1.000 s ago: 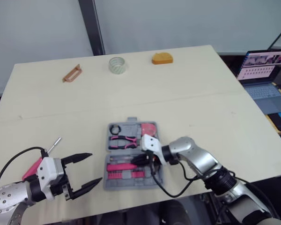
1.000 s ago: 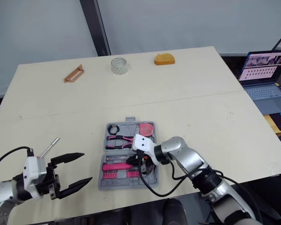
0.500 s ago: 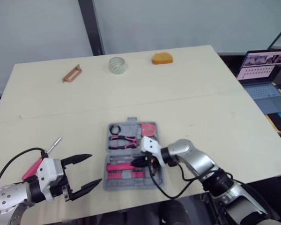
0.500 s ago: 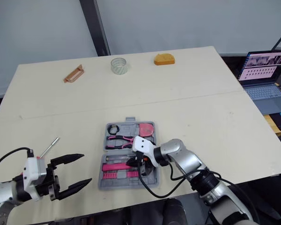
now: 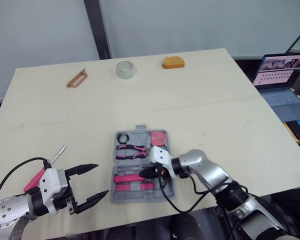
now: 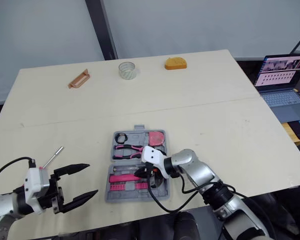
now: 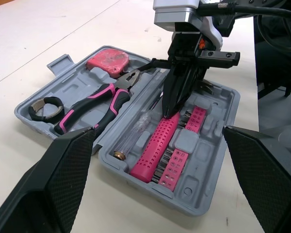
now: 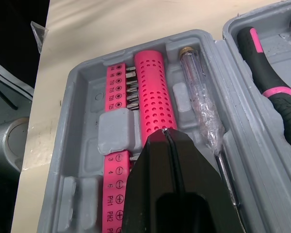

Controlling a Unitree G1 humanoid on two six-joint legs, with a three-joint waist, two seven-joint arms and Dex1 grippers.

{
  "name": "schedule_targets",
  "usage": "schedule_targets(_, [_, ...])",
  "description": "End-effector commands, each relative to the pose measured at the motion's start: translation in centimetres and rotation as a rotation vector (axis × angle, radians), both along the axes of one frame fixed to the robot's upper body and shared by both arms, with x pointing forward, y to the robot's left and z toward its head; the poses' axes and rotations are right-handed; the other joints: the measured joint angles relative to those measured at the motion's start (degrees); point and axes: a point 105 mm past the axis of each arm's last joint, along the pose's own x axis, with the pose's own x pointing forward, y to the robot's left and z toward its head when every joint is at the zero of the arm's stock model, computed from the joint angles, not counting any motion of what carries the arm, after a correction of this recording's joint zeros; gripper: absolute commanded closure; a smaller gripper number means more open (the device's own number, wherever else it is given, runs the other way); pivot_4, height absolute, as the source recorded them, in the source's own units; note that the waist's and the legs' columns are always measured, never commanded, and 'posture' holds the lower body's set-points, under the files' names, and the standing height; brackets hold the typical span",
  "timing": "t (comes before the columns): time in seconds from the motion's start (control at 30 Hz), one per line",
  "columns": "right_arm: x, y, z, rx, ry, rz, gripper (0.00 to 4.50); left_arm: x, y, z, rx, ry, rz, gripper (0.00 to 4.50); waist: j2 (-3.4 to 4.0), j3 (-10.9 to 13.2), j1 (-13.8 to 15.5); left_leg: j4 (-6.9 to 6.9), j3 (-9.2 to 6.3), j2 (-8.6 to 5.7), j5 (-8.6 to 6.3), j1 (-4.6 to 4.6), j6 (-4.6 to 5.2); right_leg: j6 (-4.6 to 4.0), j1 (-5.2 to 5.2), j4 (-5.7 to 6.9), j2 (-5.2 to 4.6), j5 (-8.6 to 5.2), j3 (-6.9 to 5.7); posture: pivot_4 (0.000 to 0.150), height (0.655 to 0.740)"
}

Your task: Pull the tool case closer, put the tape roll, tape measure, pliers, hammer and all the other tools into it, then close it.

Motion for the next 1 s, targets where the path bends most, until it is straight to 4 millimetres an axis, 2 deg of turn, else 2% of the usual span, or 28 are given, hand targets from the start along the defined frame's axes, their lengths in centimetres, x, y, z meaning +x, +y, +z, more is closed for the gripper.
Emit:
schedule_targets(0.03, [-0.6,-0.8,-1.6,-0.056,0.034,0.001,4.47,-0.1,0.1,0.4,0.008,-0.024,-0.005,0.0,0.0,0.0,0.01,0.0,0.0,0.0,0.0,0.0,0.0,0.0,0.0,0.0,0.0,0.0,0.0,0.15,0.74])
schedule_targets(0.57, [-1.7,-2.0,-4.9,-0.215,0.035,0.041,4.47,-0.2,0.3,0.3,0.016,-0.025,-0.002,0.0,-0.06,-0.23,0.0,-0.01,0.0,0.0,-0.01,0.11,-0.01,0.0,0.08,0.02,0.0,0.0,0.0,0.15,0.74])
schedule_targets(1.0, [-2.4,-2.6,-6.6,-0.251,0.08,0.027,4.47,-0.3,0.4,0.2,0.02,-0.027,-0.005,0.0,-0.11,-1.16,0.11,-0.03,-0.01,0.0,-0.09,0.21,-0.01,-0.01,0.18,-0.01,0.0,-0.01,-0.01,0.15,0.74])
